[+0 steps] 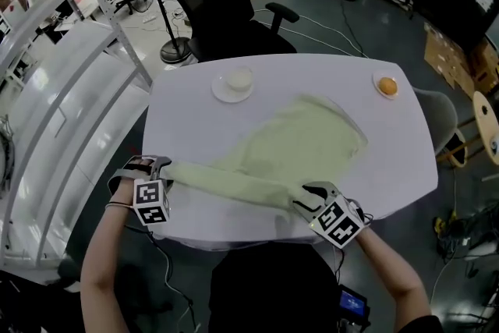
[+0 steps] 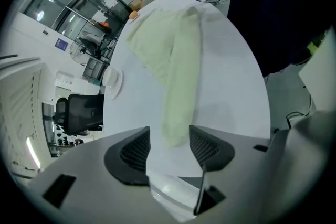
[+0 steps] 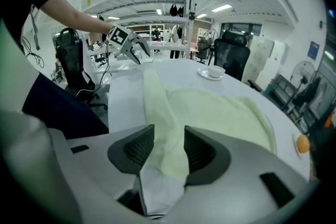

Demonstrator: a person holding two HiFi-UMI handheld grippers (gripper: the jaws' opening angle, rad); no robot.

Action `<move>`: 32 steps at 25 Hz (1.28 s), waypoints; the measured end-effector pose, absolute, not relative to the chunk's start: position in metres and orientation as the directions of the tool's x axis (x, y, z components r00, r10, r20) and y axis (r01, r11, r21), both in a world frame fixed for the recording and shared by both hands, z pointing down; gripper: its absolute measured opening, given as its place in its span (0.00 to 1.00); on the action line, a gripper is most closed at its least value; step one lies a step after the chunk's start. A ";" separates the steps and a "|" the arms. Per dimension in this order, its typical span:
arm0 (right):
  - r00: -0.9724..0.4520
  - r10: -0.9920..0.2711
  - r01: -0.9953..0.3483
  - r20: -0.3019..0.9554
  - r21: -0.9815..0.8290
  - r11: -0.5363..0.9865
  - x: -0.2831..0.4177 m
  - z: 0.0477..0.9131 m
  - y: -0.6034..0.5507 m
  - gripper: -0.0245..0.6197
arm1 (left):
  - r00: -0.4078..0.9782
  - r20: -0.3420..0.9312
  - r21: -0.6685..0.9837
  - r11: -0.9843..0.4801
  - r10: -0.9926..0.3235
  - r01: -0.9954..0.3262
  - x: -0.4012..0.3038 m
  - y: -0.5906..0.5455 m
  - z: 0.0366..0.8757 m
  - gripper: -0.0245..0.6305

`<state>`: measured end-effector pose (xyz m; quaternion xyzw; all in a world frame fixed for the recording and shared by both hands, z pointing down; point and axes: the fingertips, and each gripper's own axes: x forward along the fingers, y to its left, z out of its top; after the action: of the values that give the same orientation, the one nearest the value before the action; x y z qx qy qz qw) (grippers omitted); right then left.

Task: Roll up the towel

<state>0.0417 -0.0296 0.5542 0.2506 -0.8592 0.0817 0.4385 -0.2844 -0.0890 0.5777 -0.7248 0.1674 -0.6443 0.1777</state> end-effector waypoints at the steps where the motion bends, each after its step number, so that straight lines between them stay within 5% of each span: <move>1: -0.490 -0.362 -0.488 0.793 0.095 0.868 0.039 0.554 -0.024 0.33 | 0.129 0.876 -0.467 -0.884 -0.464 -0.010 -0.279 -0.082 0.579 0.43; 22: -0.394 -0.313 -0.337 0.864 0.181 0.924 0.012 0.639 0.000 0.34 | 0.175 0.932 -0.316 -0.948 -0.316 -0.030 -0.252 -0.058 0.642 0.44; 25: -0.410 -0.270 -0.329 0.871 0.134 0.935 0.011 0.641 -0.002 0.35 | 0.161 0.923 -0.350 -0.936 -0.349 -0.020 -0.252 -0.069 0.643 0.24; 31: -0.421 -0.187 -0.284 0.888 0.066 0.957 0.011 0.641 -0.003 0.35 | 0.116 0.958 -0.268 -0.963 -0.263 0.026 -0.249 -0.072 0.646 0.23; 32: -0.413 -0.195 -0.277 0.890 0.081 0.957 0.011 0.641 -0.005 0.35 | 0.112 0.956 -0.277 -0.960 -0.271 0.035 -0.249 -0.074 0.645 0.16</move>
<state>0.0114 -0.0047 0.6406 0.1407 -0.8396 0.0392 0.5233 -0.2490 -0.0744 0.6454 -0.7364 0.0801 -0.6617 0.1158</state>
